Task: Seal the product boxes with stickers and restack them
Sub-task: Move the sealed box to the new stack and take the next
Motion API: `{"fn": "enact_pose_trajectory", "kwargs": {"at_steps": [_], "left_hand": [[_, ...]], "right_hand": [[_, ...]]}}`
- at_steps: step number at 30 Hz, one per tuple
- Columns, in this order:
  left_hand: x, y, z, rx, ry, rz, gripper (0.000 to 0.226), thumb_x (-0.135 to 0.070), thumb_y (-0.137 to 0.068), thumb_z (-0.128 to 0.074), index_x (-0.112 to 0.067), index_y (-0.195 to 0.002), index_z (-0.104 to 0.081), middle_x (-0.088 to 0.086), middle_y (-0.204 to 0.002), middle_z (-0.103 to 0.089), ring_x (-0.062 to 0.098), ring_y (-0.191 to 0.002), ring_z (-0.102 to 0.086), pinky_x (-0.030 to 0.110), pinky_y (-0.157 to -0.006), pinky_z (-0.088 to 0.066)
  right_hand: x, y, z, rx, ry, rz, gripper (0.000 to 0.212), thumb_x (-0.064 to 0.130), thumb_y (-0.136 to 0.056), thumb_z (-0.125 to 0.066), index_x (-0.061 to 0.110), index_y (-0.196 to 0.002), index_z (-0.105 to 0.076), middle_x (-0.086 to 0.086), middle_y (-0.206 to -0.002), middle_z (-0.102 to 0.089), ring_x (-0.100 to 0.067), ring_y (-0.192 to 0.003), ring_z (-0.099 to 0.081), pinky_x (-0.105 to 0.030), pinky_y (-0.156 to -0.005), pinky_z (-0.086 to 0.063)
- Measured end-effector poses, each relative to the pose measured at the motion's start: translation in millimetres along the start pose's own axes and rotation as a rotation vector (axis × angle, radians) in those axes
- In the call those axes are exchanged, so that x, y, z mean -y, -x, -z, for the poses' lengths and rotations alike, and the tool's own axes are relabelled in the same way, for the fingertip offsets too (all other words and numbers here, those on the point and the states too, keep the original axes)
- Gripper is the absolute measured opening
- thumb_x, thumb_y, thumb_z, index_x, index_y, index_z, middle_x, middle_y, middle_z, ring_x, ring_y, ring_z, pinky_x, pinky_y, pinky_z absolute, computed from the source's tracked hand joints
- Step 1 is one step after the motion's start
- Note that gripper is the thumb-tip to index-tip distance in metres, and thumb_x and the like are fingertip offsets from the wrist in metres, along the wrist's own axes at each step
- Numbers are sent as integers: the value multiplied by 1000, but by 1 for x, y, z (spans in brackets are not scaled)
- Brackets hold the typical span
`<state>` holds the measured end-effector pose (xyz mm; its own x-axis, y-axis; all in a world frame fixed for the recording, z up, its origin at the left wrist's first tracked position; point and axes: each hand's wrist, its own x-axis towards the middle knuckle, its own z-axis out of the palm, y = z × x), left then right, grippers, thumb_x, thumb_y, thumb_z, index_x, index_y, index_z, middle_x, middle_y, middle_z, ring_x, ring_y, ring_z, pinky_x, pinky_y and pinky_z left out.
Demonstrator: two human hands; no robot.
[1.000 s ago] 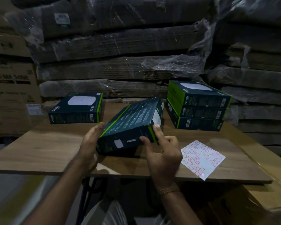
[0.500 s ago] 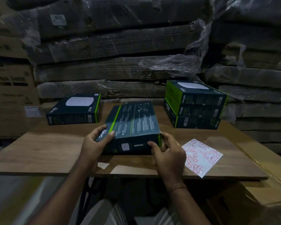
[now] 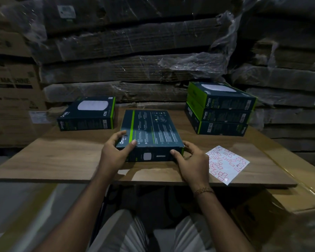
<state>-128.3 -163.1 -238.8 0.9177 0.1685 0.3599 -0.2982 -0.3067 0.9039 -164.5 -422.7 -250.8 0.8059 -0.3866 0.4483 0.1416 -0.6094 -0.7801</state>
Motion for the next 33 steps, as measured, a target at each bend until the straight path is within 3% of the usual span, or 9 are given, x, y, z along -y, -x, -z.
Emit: {"fn": "enact_pose_trajectory", "kwargs": {"at_steps": [4, 9, 12, 14, 16, 19, 22, 26, 33], "left_hand": [[3, 0, 1, 12, -59, -25, 59, -49, -89, -81, -32, -143, -63, 1, -168, -43, 18, -148, -44, 36, -112, -42], [-7, 12, -6, -136, -315, -232, 52, -37, -95, -80, -20, -141, -63, 11, -179, -10, 33, -157, -36, 40, -116, -43], [-14, 29, -28, -237, -492, -713, 32, -6, -97, -72, -3, -129, -68, 21, -169, -34, 38, -156, -37, 54, -122, -41], [-17, 43, -55, -116, -488, -961, 25, 7, -94, -67, 2, -119, -71, 25, -150, -55, 40, -139, -55, 59, -112, -49], [-24, 52, -86, 112, -473, -1030, 29, 3, -87, -72, 1, -116, -72, 23, -137, -63, 38, -124, -64, 52, -99, -58], [-43, 57, -136, 434, -517, -847, 52, -5, -84, -80, -7, -134, -65, 16, -144, -62, 34, -125, -65, 48, -89, -63], [-57, 53, -175, 627, -575, -691, 53, -9, -100, -67, -12, -151, -54, 9, -156, -54, 30, -136, -57, 51, -102, -56], [-65, 45, -190, 696, -598, -414, 46, -26, -111, -51, -14, -156, -50, 6, -163, -47, 24, -146, -48, 46, -121, -43], [-66, 46, -191, 691, -639, -324, 54, -34, -113, -48, -15, -162, -42, 4, -172, -34, 20, -159, -30, 45, -131, -29]], "right_hand": [[-8, 7, 16, -149, 97, 34, 31, 49, -96, -74, 27, -117, -77, 4, -109, -75, -20, -107, -63, -37, -84, -53], [-43, 6, 55, -313, 469, 1, 17, 16, -96, -71, 22, -108, -80, -3, -108, -75, -32, -108, -52, -40, -78, -45], [-61, 2, 76, -171, 644, -97, 38, 2, -89, -63, 28, -110, -80, -3, -114, -74, -31, -112, -49, -43, -91, -44], [-66, 1, 81, -120, 599, -142, 44, -2, -91, -57, 28, -114, -80, -5, -118, -72, -30, -112, -51, -44, -95, -48], [-64, 2, 82, -112, 507, -153, 48, -5, -93, -52, 26, -115, -81, -10, -117, -69, -29, -108, -54, -47, -94, -53], [-62, 1, 79, -87, 497, -129, 50, -4, -93, -50, 28, -117, -80, -10, -118, -70, -27, -112, -55, -45, -95, -54], [-66, -6, 79, -93, 463, -130, 50, -2, -92, -50, 27, -120, -79, -8, -120, -73, -26, -115, -59, -43, -93, -56], [-62, -20, 86, -167, 401, -148, 43, 0, -98, -53, 24, -122, -79, -4, -123, -77, -25, -106, -69, -42, -84, -61], [-76, -59, 87, -118, 259, 11, 32, -1, -100, -55, 19, -107, -80, 0, -107, -78, -15, -96, -68, -32, -80, -58]]}}
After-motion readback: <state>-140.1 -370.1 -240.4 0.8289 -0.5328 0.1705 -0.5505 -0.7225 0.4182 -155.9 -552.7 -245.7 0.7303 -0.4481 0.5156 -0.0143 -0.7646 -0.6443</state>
